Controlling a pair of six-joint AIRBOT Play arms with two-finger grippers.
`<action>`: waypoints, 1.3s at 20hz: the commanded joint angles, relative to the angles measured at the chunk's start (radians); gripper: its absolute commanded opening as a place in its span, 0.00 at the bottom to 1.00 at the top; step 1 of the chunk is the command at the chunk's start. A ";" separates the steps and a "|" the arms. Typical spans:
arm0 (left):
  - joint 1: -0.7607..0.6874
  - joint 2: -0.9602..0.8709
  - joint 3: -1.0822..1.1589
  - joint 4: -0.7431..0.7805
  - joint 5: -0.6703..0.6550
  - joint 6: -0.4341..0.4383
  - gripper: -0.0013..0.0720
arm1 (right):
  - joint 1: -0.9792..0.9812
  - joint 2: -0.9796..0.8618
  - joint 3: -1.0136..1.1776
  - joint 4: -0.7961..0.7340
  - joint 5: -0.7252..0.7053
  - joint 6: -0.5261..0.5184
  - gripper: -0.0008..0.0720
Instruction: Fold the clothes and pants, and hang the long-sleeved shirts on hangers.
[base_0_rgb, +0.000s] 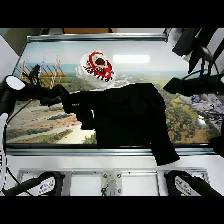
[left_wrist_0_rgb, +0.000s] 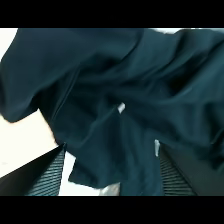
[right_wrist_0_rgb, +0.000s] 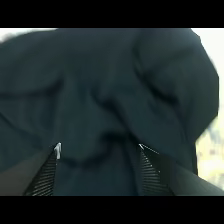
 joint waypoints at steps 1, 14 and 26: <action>-0.024 0.005 -0.175 0.027 0.045 -0.018 0.83 | 0.003 0.063 -0.194 -0.029 0.001 0.099 0.74; -0.149 -0.206 -0.137 0.028 0.319 -0.104 0.83 | 0.288 -0.028 -0.408 0.059 -0.278 0.284 0.72; -0.121 -0.187 -0.073 0.037 0.279 -0.097 0.04 | 0.489 -0.262 -0.407 0.180 -0.771 0.375 0.21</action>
